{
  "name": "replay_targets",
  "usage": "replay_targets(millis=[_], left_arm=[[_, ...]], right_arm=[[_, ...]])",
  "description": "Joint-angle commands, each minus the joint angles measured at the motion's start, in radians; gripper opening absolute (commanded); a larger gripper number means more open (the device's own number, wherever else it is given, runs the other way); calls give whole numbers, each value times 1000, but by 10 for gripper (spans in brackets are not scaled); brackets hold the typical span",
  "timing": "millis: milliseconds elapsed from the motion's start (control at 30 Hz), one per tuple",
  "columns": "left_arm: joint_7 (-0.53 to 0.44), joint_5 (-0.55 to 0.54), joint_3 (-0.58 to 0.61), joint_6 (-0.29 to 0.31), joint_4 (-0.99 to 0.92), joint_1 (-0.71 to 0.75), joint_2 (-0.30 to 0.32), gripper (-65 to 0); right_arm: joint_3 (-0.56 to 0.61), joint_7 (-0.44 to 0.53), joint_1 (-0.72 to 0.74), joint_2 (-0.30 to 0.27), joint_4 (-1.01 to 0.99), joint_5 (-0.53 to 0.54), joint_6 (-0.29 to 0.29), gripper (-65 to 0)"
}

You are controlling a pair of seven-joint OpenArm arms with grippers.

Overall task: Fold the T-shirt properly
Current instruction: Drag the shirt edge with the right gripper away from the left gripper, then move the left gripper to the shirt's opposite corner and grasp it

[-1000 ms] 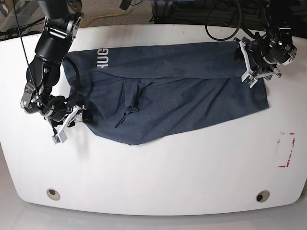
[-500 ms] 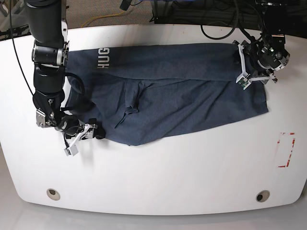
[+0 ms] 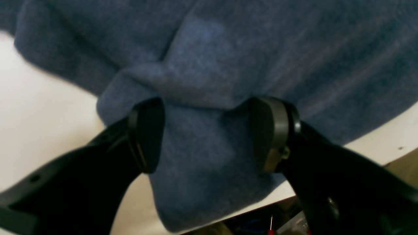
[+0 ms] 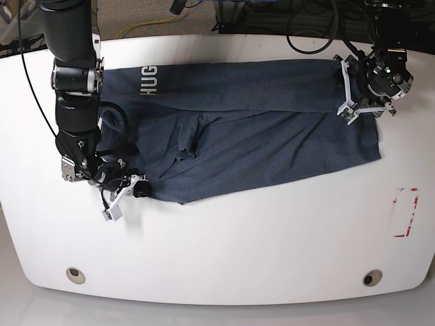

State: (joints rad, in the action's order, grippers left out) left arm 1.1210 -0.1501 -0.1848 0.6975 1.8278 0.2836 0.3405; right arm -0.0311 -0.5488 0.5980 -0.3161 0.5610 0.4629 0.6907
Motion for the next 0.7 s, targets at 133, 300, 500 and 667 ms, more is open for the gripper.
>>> replay_targets(millis=[133, 300, 500, 667], left_arm=[[1, -7, -63, 1, 19, -59, 9, -267], [15, -58, -134, 1, 42, -145, 9, -265], [123, -161, -246, 1, 103, -241, 9, -164], [146, -179, -401, 1, 42, -352, -13, -158]], right_arm=[[-3, 14, 60, -7, 70, 17, 7, -650], [-7, -49, 50, -8, 162, 17, 7, -650], [-3, -75, 26, -8, 225, 17, 7, -650], [-7, -101, 4, -8, 255, 17, 7, -650]])
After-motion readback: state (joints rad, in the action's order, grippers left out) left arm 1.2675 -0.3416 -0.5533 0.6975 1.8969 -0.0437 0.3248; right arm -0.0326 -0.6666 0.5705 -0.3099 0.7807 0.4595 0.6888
